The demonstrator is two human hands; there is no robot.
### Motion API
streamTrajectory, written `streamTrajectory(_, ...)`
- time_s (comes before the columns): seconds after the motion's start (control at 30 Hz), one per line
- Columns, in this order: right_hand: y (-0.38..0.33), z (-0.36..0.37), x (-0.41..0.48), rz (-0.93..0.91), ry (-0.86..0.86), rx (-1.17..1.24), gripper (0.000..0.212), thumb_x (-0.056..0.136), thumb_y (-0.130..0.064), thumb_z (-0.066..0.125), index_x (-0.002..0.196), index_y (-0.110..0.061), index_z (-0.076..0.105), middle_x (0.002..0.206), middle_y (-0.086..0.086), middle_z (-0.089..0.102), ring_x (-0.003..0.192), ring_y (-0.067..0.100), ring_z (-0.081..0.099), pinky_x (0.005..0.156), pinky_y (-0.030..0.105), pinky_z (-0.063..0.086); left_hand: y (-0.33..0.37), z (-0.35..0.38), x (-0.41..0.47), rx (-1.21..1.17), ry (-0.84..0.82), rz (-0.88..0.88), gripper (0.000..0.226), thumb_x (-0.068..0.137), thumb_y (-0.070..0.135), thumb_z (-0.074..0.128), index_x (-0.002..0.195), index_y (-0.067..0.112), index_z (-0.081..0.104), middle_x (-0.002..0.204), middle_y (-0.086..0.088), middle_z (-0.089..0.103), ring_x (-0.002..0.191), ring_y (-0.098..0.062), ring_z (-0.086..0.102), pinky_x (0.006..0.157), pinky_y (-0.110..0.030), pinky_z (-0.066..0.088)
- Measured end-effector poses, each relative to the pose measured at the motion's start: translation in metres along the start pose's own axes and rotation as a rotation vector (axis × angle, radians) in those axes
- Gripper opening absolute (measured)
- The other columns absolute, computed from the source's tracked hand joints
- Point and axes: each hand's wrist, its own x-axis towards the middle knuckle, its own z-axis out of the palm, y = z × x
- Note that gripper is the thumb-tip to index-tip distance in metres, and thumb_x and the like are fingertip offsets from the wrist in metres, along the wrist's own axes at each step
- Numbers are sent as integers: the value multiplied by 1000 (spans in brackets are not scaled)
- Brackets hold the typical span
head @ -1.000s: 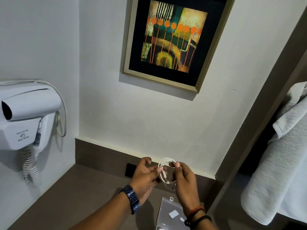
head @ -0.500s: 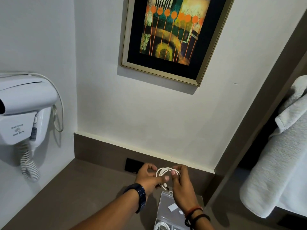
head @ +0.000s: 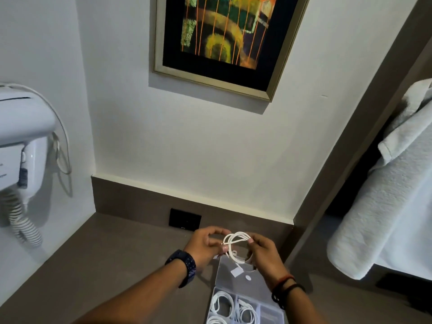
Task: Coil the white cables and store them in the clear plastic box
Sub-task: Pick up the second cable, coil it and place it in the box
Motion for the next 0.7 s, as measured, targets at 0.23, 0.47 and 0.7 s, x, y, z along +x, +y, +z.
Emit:
streamTrajectory(0.23, 85, -19, -9, 137, 70, -171, 20, 89, 4, 51, 79, -7, 64, 64, 1, 65, 62, 17, 58, 59, 22, 45, -66, 34, 3, -48, -13, -162, 30, 68, -20, 67, 96, -11, 63, 60, 3, 71, 54, -2, 64, 55, -15, 54)
streamTrajectory(0.47, 177, -28, -39, 347, 259, -266, 29, 76, -5, 74, 56, -23, 63, 52, -5, 66, 49, 12, 59, 53, 27, 48, -151, 83, -3, -72, 17, -287, 27, 67, -26, 61, 81, -2, 64, 62, 0, 70, 53, -6, 65, 53, -18, 54)
streamTrajectory(0.7, 189, -16, -59, 471, 207, -296, 13, 72, -10, 78, 64, -16, 69, 55, 0, 70, 50, 20, 66, 58, 34, 58, -202, 83, -13, 274, 91, -167, 32, 55, -10, 77, 74, 16, 76, 76, 12, 73, 81, -12, 68, 65, -14, 54)
